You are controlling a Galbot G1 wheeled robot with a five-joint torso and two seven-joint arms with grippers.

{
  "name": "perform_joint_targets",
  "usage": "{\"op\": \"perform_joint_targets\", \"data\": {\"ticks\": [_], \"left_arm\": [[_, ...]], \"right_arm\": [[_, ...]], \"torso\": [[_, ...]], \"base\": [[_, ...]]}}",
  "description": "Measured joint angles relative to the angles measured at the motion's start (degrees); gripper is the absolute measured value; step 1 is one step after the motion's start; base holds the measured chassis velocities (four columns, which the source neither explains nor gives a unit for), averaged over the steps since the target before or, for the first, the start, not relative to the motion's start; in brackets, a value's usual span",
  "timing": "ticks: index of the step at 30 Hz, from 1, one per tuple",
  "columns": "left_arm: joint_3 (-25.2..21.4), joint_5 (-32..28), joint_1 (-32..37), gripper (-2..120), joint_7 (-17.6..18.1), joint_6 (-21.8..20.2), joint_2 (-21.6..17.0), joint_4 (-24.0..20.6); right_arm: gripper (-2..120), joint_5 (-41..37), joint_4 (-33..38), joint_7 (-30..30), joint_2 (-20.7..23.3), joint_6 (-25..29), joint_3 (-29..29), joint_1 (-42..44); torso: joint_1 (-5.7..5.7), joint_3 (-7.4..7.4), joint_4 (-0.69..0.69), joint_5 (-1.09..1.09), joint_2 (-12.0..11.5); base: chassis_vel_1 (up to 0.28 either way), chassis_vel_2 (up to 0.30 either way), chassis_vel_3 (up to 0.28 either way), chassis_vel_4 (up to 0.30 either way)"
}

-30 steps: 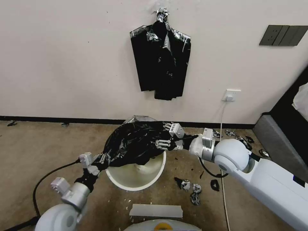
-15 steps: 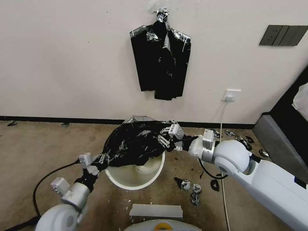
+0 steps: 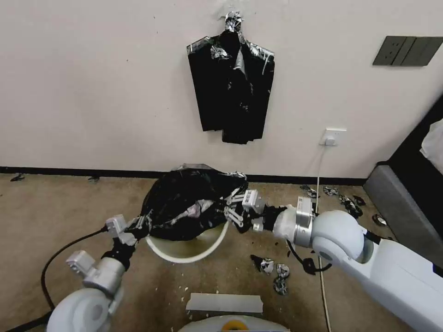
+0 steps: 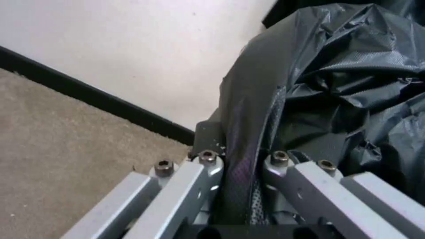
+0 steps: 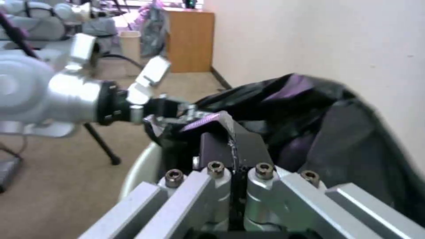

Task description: Place a trash bag onto the trash bin.

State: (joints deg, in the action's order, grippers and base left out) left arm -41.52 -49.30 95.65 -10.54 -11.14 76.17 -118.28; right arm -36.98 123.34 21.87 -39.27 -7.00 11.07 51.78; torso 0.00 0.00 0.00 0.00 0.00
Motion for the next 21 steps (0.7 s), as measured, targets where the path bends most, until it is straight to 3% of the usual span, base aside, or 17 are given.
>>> {"op": "perform_joint_targets", "data": {"ticks": [10, 13, 21], "left_arm": [[-1.06, -3.95, -0.98, 7, 4.75, -2.37, 1.47, -1.59], [-1.18, -8.24, -1.21, 7, 7.66, -3.41, 2.22, -3.85], [-1.28, -12.12, -1.6, 7, 10.83, -4.4, 3.41, -7.11]], "right_arm": [[0, 1.71, 1.56, 1.63, 0.83, 0.36, 1.65, 2.2], [0, 3.29, 1.16, 2.73, 1.16, 1.1, 1.74, 4.29], [0, 5.45, -0.3, 3.78, 1.06, 2.17, 1.59, 6.79]], "torso": [[0.0, 0.0, 0.0, 0.0, 0.0], [0.0, 0.0, 0.0, 0.0, 0.0], [0.0, 0.0, 0.0, 0.01, 0.0]], "base": [[0.0, 0.0, 0.0, 0.0], [0.0, 0.0, 0.0, 0.0], [0.0, 0.0, 0.0, 0.0]]}}
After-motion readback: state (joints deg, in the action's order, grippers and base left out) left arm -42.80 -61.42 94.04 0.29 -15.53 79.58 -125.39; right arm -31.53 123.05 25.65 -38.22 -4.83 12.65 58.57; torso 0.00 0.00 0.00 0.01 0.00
